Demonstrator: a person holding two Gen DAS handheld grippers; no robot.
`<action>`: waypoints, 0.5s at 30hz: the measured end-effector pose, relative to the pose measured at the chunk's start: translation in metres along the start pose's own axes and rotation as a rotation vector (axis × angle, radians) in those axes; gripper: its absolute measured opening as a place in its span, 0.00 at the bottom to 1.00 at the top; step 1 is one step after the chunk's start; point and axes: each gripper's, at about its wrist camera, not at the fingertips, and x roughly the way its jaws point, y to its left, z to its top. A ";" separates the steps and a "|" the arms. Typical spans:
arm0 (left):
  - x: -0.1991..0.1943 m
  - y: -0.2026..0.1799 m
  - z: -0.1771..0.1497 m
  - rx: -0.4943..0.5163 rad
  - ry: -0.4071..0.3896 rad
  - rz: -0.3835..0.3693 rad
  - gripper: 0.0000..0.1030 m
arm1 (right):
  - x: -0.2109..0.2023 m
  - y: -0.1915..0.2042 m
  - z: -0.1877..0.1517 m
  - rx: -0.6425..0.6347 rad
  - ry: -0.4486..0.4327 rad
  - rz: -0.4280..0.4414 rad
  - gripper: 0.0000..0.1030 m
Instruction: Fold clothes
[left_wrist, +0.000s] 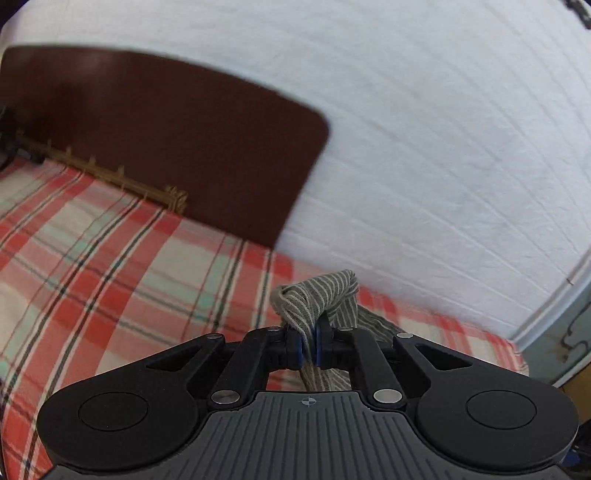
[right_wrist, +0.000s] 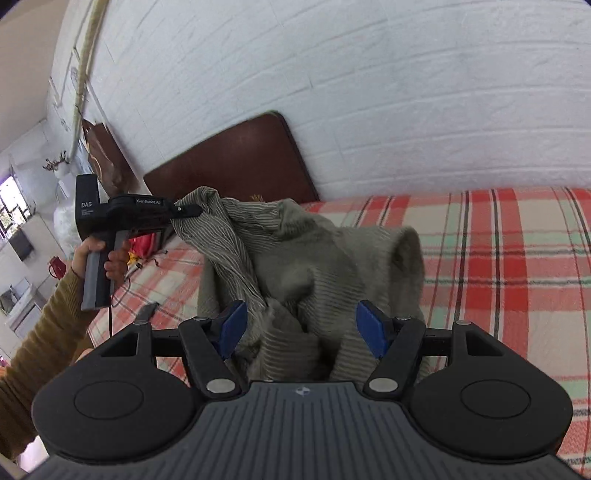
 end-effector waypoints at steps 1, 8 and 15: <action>0.013 0.014 -0.009 -0.026 0.040 0.029 0.06 | 0.005 -0.001 -0.006 0.006 0.018 0.001 0.68; 0.034 0.074 -0.071 -0.097 0.183 0.136 0.62 | 0.020 0.017 -0.020 -0.018 0.064 0.043 0.68; -0.049 0.053 -0.064 -0.027 0.053 0.087 0.83 | 0.015 0.054 -0.017 -0.156 0.023 0.093 0.69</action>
